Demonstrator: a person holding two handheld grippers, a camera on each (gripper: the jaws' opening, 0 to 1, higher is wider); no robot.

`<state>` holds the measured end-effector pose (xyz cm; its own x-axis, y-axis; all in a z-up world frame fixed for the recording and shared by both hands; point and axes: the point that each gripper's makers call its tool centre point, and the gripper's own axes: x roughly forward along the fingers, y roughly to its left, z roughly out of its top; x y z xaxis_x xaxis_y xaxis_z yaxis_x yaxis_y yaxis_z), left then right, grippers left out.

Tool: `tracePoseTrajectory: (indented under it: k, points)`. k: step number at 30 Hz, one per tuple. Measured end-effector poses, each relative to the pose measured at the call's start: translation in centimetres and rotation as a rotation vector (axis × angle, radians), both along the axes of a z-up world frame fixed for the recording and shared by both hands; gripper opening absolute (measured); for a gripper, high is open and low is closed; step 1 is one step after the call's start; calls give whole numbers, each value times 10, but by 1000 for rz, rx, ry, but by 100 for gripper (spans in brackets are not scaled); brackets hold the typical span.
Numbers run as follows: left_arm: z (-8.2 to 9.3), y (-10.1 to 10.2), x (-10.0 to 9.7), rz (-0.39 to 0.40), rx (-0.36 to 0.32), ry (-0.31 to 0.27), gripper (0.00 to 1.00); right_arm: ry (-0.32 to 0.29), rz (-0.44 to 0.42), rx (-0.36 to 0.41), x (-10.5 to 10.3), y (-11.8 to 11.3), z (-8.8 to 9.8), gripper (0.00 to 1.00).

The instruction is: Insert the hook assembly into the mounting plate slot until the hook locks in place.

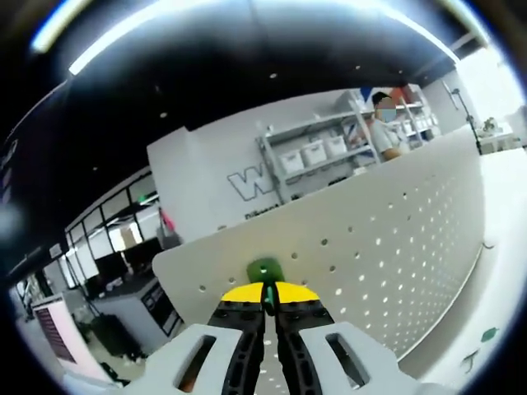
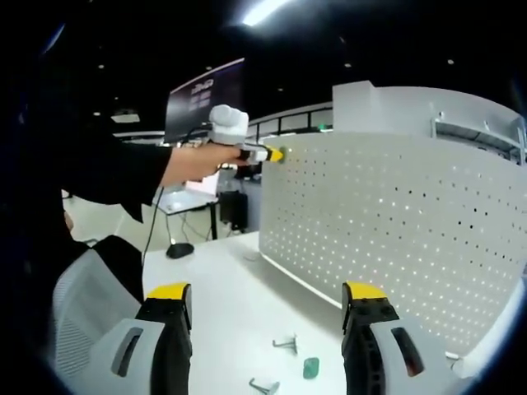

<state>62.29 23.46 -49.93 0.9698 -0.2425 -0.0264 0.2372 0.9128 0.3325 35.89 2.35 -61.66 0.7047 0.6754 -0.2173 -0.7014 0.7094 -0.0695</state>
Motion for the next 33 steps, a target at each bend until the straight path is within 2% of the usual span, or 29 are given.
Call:
tracePoseTrajectory:
  k: [2,6,13,14,17,19,26,33]
  points:
    - [0,0,1,-1,-13,3,3,2,1,-1,-1,0,-1,76]
    - [0,0,0,-13,45,7,3,4,-2,-2,-2,-1,-2,76]
    - [-1,-1,2,1,65,15,4,7,2,-4,-1,1,-4,75]
    - [-1,-1,2,2,63,12,4,6,2,-5,-1,2,-3,75]
    - [-4,0,3,13,4,13,3,7,1,-3,0,1,-3,75]
    - [-3,1,2,29,-29,-7,3,9,-2,-8,0,0,-4,75]
    - [-4,-1,2,10,1,-25,4,13,-13,-8,0,-4,-6,75]
    - [-5,-1,-1,-10,-18,-50,5,9,-3,-11,1,0,-5,75]
